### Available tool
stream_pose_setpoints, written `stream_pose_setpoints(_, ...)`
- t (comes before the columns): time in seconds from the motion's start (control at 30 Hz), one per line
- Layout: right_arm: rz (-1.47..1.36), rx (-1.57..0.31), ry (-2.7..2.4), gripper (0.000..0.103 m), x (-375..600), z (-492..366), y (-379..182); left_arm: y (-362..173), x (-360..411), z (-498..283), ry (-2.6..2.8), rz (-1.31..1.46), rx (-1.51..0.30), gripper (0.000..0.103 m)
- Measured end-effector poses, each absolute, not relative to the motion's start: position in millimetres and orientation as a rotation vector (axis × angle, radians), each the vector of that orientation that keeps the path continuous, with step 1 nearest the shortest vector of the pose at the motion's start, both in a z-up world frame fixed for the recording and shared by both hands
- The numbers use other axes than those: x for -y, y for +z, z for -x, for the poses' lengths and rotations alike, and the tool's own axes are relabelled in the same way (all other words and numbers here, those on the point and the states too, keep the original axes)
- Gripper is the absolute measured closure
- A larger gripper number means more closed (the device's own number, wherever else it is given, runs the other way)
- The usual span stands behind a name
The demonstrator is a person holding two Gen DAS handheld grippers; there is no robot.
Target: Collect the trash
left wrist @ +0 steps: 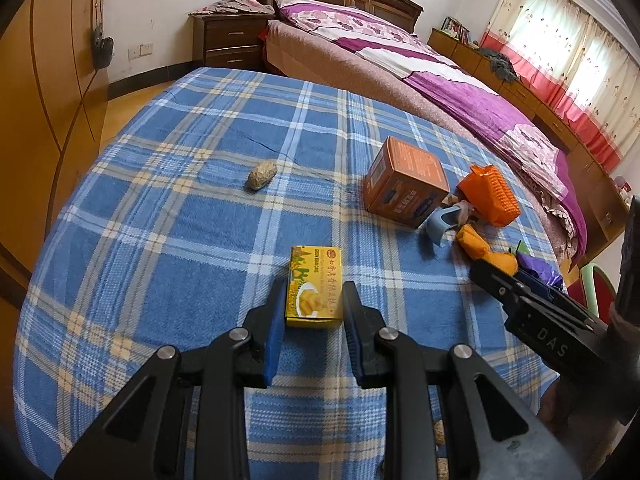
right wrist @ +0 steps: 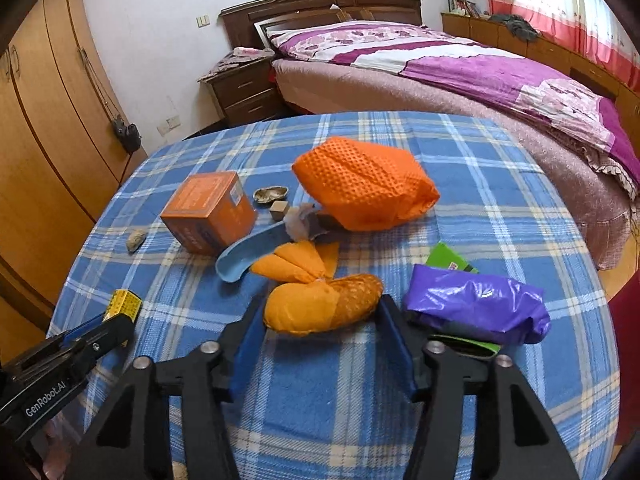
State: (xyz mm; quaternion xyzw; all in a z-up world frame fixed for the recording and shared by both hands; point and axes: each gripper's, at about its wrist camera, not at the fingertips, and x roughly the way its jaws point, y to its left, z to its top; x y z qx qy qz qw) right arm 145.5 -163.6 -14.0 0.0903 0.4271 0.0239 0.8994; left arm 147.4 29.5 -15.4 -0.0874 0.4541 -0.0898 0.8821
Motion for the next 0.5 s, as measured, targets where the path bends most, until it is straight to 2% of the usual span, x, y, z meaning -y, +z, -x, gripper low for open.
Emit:
stream_pose_setpoints(0.17,-0.216,-0.881,0.054,0.054,168,-142,-13,-16,-28,-146,-0.191,0.178,-0.947,0.075)
stream_pose_setpoints(0.5,-0.282,-0.824,0.123,0.054,166,-107,10,-6,-25,-136,-0.206,0.179,-0.927,0.075)
